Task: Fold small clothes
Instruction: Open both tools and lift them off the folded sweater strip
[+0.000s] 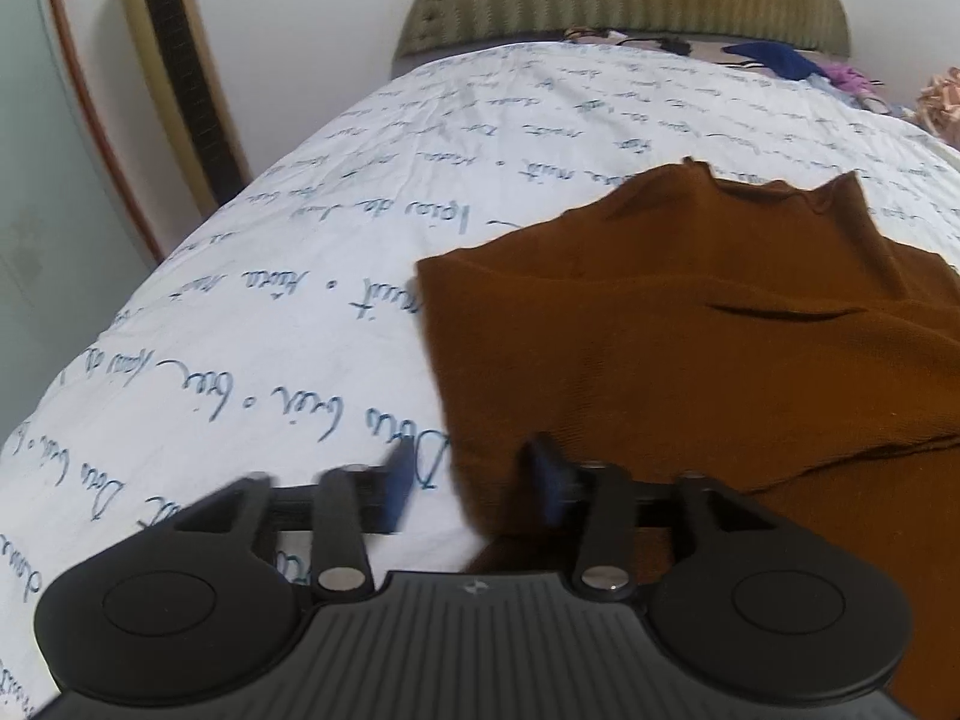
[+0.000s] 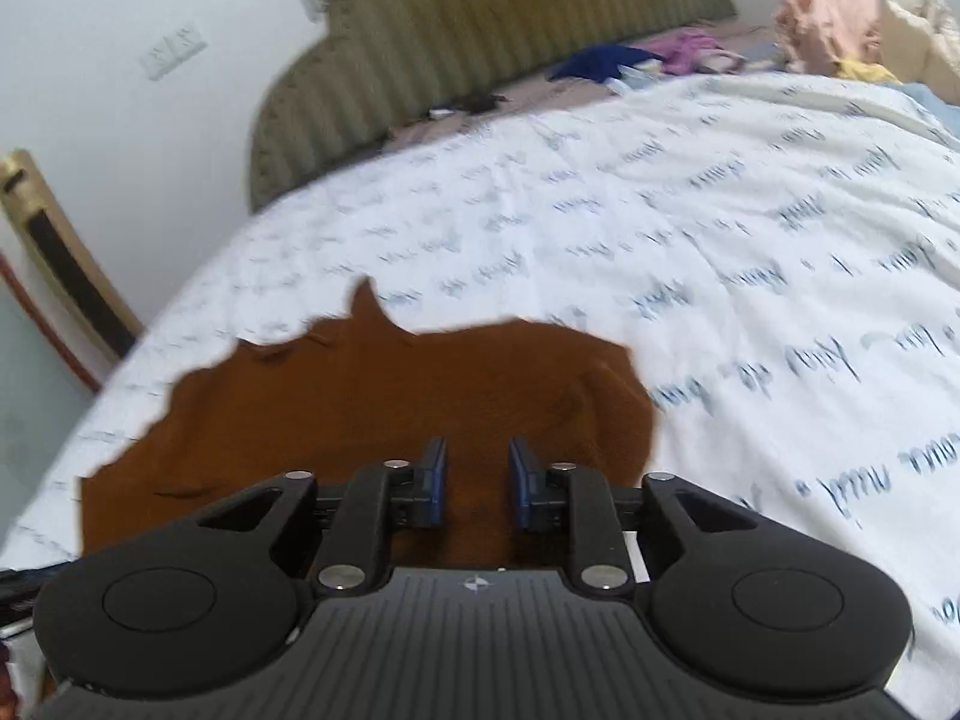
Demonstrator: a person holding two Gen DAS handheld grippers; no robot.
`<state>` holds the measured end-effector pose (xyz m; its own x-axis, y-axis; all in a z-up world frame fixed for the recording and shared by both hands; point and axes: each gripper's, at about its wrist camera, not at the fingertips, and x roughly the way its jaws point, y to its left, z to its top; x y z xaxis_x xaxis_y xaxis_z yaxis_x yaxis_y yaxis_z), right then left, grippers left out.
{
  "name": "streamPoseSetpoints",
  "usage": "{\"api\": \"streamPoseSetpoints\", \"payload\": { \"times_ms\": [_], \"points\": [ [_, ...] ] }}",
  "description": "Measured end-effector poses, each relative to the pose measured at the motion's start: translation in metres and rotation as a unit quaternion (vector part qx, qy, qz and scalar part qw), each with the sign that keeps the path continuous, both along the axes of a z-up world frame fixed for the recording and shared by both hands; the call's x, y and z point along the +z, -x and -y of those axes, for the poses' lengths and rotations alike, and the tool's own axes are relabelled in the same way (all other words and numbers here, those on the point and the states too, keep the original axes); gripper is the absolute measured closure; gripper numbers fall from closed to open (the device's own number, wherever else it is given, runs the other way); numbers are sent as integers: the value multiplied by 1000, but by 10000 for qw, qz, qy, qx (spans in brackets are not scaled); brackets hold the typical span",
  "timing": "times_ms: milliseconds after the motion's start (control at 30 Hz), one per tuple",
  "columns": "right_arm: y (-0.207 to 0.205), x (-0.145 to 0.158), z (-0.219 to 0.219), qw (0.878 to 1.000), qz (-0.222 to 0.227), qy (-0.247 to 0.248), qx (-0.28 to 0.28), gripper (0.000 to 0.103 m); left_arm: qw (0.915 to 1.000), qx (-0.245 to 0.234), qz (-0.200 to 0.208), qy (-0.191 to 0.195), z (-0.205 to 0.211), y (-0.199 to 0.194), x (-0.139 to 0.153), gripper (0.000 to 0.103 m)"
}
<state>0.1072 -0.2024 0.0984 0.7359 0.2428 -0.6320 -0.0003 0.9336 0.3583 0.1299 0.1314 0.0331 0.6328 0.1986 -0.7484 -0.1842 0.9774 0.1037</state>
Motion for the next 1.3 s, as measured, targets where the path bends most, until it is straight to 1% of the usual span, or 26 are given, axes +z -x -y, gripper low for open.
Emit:
{"api": "streamPoseSetpoints", "payload": {
  "times_ms": [33,67,100,167,200,233,267,333,367,400,433,467,533,567,633,667,800,900,967,1033,1167,1267,1300],
  "points": [
    [-4,2,-5,9998,17,-3,216,76,10000,16,22,18,-1,0,0,54],
    [-9,2,-13,9986,-63,24,527,76,10000,12,43,80,-2,1,-1,54],
    [-18,-2,-23,9967,-257,62,768,76,9999,-1,71,137,-3,1,-2,54],
    [-33,-16,-40,9934,-579,159,977,76,9998,4,99,157,-4,3,-3,54],
    [-42,-24,-48,9918,-739,256,1012,80,9998,-2,110,154,-4,3,-3,54],
    [-48,-30,-52,9920,-761,409,915,84,9998,-20,120,151,-3,4,-3,54],
    [-52,-31,-52,9933,-667,438,835,85,9998,-36,131,169,-4,5,-2,54],
    [-59,-30,-46,9962,-656,199,534,85,9995,-33,128,291,-8,6,0,54],
    [-57,-28,-44,9968,-630,155,462,85,9990,-29,136,416,-12,9,2,54],
    [-50,-23,-39,9974,-556,144,427,84,9984,-35,157,536,-15,13,5,54],
    [-40,-18,-37,9980,-463,131,416,78,9978,-55,188,632,-18,18,8,54],
    [-27,-12,-33,9983,-379,71,442,75,9972,-91,229,708,-22,24,11,54],
    [3,2,-19,9986,-176,-119,495,73,9964,-139,308,774,-29,39,16,54],
    [19,11,-11,9984,-86,-178,523,72,9962,-174,336,782,-32,47,19,53],
    [47,26,4,9985,34,-165,521,63,9959,-233,400,781,-37,64,26,53],
    [63,32,11,9984,98,-177,526,61,9956,-258,451,781,-39,74,30,53],
    [120,44,37,9983,104,-294,485,54,9962,-270,521,642,-44,110,41,53],
    [158,44,50,9984,13,-299,476,53,9970,-316,472,519,-41,137,43,53],
    [182,41,56,9982,-104,-343,480,50,9976,-283,424,472,-39,153,41,53],
    [207,35,58,9980,-243,-350,461,48,9978,-277,374,472,-37,170,38,53],
    [241,22,56,9978,-424,-265,446,44,9977,-331,254,530,-33,205,33,53],
    [260,19,52,9978,-427,-184,462,42,9981,-352,226,448,-33,233,33,53],
    [266,20,51,9979,-402,-172,469,39,9983,-347,245,409,-33,242,34,53]
  ]
}}
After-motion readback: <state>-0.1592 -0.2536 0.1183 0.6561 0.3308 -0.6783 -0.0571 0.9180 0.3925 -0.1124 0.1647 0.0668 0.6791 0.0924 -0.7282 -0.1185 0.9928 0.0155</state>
